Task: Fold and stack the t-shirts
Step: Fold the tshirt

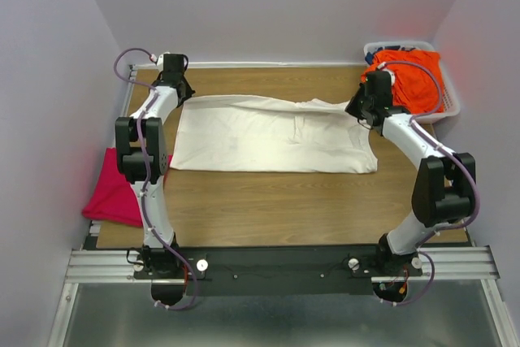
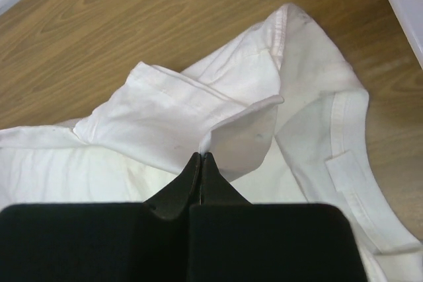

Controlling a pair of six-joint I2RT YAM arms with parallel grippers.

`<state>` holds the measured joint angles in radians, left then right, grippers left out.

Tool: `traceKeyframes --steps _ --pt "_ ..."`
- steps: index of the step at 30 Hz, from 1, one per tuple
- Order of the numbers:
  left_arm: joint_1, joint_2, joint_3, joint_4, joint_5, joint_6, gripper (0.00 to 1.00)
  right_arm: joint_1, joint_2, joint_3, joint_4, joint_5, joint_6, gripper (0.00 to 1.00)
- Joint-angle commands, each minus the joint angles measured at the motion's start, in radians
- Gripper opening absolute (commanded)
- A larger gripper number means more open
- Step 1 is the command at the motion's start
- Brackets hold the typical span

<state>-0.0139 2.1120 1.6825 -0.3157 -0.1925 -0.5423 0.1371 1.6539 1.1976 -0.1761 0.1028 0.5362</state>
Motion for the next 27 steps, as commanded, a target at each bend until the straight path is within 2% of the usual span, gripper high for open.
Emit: traceKeyframes --steps 1,11,27 --pt "0.005 -0.066 -0.058 0.035 0.018 -0.021 0.00 0.004 -0.068 -0.085 0.006 0.005 0.027 0.00" --pt "0.006 -0.136 -0.141 0.056 0.011 -0.038 0.00 0.002 -0.184 -0.196 0.006 -0.017 0.024 0.00" --pt "0.031 -0.214 -0.329 0.095 0.025 -0.073 0.00 0.002 -0.226 -0.276 0.000 -0.009 0.027 0.00"
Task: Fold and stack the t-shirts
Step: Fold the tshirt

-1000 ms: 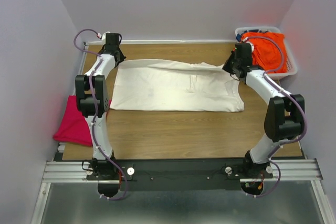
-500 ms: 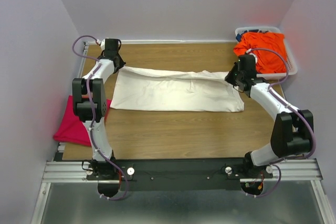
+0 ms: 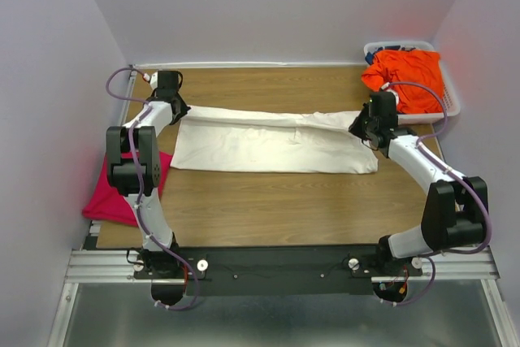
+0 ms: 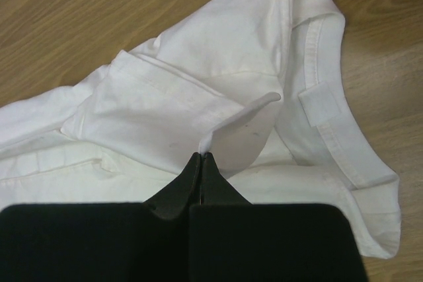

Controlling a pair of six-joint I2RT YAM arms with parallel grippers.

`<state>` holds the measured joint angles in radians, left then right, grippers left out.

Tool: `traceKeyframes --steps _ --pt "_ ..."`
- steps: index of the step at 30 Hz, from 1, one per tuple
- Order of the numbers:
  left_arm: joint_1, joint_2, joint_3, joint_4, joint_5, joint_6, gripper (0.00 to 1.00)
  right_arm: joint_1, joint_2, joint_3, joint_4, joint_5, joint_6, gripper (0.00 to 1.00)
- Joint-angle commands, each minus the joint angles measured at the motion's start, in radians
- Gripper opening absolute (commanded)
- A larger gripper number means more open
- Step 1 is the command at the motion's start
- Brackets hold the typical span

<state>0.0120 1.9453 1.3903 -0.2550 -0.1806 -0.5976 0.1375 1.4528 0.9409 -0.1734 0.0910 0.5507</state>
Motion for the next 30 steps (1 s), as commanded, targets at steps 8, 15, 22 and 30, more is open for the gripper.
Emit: traceKeyframes --steps 8,15,22,30 --pt "0.006 -0.063 -0.083 0.040 0.012 -0.021 0.00 0.004 -0.020 -0.062 -0.005 -0.007 0.015 0.00" --pt "0.006 -0.083 -0.091 0.036 0.013 -0.021 0.00 0.002 -0.045 -0.085 -0.006 0.006 0.018 0.01" --pt "0.005 -0.097 -0.117 0.034 0.010 -0.022 0.00 0.002 -0.048 -0.103 -0.008 -0.013 0.023 0.00" --pt "0.006 -0.095 -0.151 0.040 0.013 -0.033 0.00 0.002 -0.052 -0.191 0.009 -0.017 0.057 0.00"
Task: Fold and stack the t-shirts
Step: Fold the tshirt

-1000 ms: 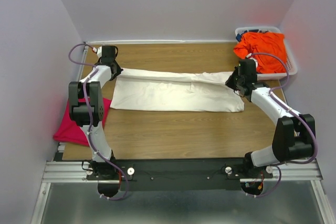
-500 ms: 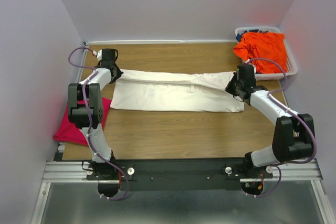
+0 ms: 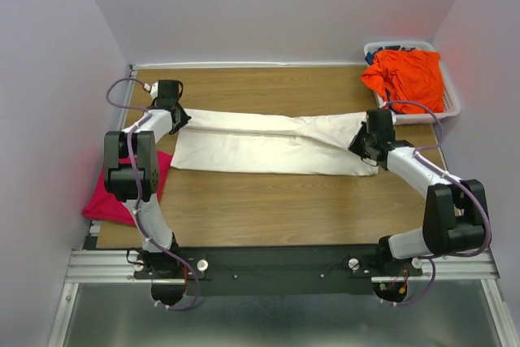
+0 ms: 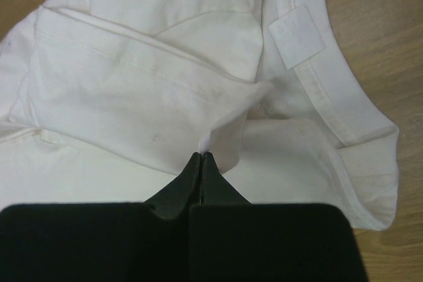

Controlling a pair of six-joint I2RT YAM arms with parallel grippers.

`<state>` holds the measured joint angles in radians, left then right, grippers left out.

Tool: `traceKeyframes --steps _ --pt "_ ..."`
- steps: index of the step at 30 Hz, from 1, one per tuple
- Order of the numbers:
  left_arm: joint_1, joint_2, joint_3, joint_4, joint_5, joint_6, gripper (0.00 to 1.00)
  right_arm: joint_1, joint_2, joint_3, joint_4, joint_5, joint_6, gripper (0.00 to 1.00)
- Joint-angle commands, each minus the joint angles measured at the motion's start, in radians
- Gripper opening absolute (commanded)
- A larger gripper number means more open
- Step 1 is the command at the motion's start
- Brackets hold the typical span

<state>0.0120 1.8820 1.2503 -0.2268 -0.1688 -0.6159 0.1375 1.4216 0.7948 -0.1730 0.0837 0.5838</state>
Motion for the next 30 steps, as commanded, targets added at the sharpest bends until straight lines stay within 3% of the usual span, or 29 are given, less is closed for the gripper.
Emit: traceKeyframes --steps 1,2,5,6,8,9,11,18,24,30 --pt "0.006 -0.031 -0.015 0.018 0.014 -0.015 0.00 0.002 -0.020 -0.049 0.013 -0.015 0.025 0.01" --pt "0.006 -0.027 -0.018 0.020 0.017 -0.016 0.00 0.002 -0.021 -0.054 0.020 -0.019 0.025 0.02" --pt "0.006 -0.037 -0.037 0.021 0.026 -0.027 0.02 0.002 -0.015 -0.060 0.024 -0.044 0.025 0.20" --pt "0.006 -0.050 -0.041 0.026 0.028 -0.030 0.15 0.002 -0.019 -0.059 0.023 -0.056 0.024 0.30" --pt "0.008 -0.064 -0.046 0.026 0.028 -0.030 0.30 0.002 -0.032 -0.057 0.023 -0.065 0.021 0.39" --pt "0.009 -0.079 -0.049 0.024 0.029 -0.031 0.43 0.004 -0.055 -0.057 0.021 -0.073 0.019 0.46" --pt "0.011 -0.095 -0.049 0.023 0.032 -0.030 0.50 0.004 -0.078 -0.057 0.021 -0.079 0.017 0.52" --pt "0.013 -0.144 -0.008 -0.012 0.074 -0.004 0.53 0.002 -0.070 0.045 0.012 -0.062 -0.012 0.58" --pt "-0.009 -0.202 -0.005 -0.036 0.147 0.047 0.53 0.002 0.158 0.260 0.004 -0.056 -0.070 0.58" --pt "-0.086 -0.277 -0.035 -0.054 0.210 0.105 0.53 0.007 0.401 0.451 0.001 -0.177 -0.131 0.54"
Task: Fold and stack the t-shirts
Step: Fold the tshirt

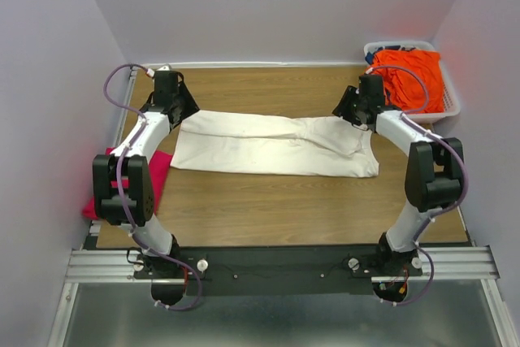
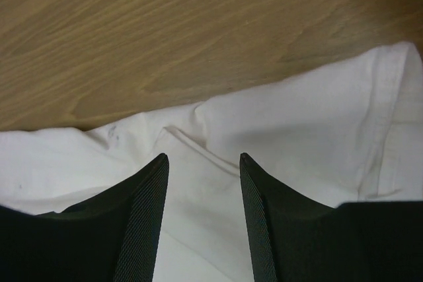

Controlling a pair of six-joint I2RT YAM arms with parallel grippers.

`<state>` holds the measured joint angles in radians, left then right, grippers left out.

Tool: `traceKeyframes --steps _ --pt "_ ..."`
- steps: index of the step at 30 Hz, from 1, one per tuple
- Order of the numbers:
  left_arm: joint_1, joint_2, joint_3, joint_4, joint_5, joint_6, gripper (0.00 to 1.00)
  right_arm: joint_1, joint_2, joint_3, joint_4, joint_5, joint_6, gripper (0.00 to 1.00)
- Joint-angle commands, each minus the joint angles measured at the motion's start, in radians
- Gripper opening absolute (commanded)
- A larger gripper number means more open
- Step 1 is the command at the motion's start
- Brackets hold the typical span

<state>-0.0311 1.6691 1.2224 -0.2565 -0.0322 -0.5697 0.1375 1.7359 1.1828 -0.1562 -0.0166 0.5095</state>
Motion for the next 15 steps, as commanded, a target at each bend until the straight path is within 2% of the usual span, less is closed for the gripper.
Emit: traceKeyframes --steps 1,9,15 --pt "-0.055 -0.075 -0.012 -0.024 0.086 0.077 0.53 0.014 0.106 0.078 -0.016 -0.082 -0.063 0.53" --pt "-0.079 -0.088 -0.015 -0.021 0.141 0.129 0.53 0.085 0.240 0.135 -0.023 -0.023 -0.108 0.53" --pt "-0.079 -0.077 -0.029 -0.010 0.167 0.136 0.53 0.100 0.248 0.109 -0.026 -0.017 -0.114 0.53"
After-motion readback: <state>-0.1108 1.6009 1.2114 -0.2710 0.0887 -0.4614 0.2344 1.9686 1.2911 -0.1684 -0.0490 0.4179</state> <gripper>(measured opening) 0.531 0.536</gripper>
